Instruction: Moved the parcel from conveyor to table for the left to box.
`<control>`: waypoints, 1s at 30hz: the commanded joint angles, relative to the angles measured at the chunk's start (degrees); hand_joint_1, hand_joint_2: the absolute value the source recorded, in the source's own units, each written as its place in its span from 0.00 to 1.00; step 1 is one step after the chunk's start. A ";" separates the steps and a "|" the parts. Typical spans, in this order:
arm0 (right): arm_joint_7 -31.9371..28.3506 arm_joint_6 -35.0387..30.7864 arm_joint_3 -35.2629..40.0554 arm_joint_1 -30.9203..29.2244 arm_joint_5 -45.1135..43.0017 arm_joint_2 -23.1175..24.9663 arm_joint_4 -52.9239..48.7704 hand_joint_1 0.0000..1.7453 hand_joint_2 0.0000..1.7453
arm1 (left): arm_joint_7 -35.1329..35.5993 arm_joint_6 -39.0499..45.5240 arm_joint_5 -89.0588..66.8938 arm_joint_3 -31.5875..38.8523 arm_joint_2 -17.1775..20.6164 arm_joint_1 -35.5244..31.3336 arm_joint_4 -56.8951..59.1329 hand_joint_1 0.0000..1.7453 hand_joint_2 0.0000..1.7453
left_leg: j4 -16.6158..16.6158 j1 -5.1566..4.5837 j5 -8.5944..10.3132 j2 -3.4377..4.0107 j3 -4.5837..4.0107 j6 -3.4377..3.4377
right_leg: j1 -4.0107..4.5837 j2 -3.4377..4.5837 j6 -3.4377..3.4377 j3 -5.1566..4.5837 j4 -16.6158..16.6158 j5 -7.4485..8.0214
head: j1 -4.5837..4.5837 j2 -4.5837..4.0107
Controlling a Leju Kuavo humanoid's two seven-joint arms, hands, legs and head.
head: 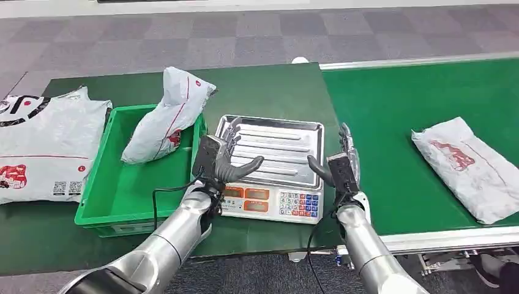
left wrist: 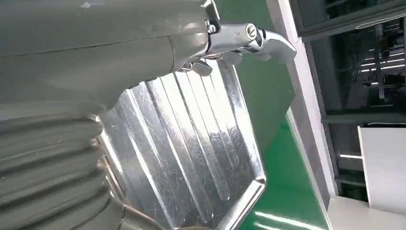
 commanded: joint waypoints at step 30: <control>7.38 -16.57 -39.04 2.78 53.69 -5.92 5.67 0.00 1.00 | 1.90 0.15 11.81 -8.82 -0.09 -1.96 2.27 0.00 1.00 | 0.02 -0.02 -0.22 -0.06 0.13 0.24 | -0.14 -0.06 0.14 0.20 -0.12 -0.13 | 0.00 0.00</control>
